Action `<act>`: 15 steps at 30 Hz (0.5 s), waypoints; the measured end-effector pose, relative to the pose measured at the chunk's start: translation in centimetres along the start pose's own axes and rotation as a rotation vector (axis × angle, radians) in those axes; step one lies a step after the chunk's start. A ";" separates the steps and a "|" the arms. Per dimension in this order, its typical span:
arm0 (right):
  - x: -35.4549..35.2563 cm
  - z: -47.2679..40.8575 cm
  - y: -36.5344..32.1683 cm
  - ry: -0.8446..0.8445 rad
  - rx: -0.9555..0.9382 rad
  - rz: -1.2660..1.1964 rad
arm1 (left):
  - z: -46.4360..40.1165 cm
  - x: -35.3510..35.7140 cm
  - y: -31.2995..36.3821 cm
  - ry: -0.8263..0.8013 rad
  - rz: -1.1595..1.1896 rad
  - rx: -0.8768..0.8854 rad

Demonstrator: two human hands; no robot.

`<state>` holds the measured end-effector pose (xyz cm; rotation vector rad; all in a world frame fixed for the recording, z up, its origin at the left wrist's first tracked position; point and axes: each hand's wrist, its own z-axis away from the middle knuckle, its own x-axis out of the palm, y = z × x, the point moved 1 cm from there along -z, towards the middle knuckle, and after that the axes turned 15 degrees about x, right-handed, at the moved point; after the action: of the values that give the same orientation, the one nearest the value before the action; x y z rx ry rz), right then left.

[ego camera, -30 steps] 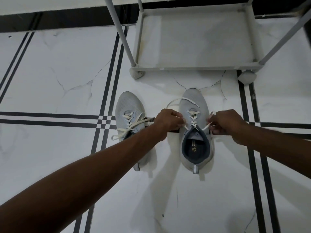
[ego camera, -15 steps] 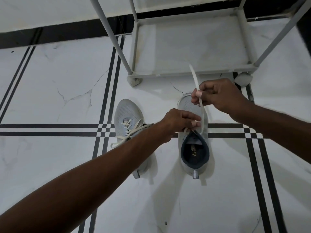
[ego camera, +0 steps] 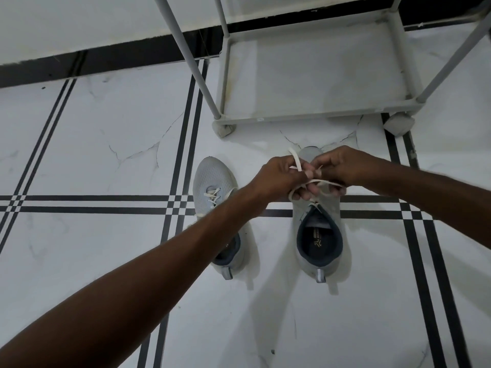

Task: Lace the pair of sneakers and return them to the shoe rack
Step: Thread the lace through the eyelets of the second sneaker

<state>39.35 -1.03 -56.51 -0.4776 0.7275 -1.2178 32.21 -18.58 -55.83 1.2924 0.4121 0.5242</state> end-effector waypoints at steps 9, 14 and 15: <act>0.8 0.3 0.2 -0.208 0.105 0.015 | 0.3 -0.4 -0.4 -0.043 -0.836 0.406; 1.4 -0.3 0.5 -0.236 0.276 -0.206 | 1.2 0.8 -1.6 -0.076 -1.189 0.627; 1.6 -0.2 0.5 -0.274 0.292 -0.239 | 1.3 1.0 -1.5 -0.055 -1.199 0.644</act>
<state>39.76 -2.42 -57.39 -0.4849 0.2570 -1.4213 33.93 -19.35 -56.97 1.3843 1.2492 -0.7107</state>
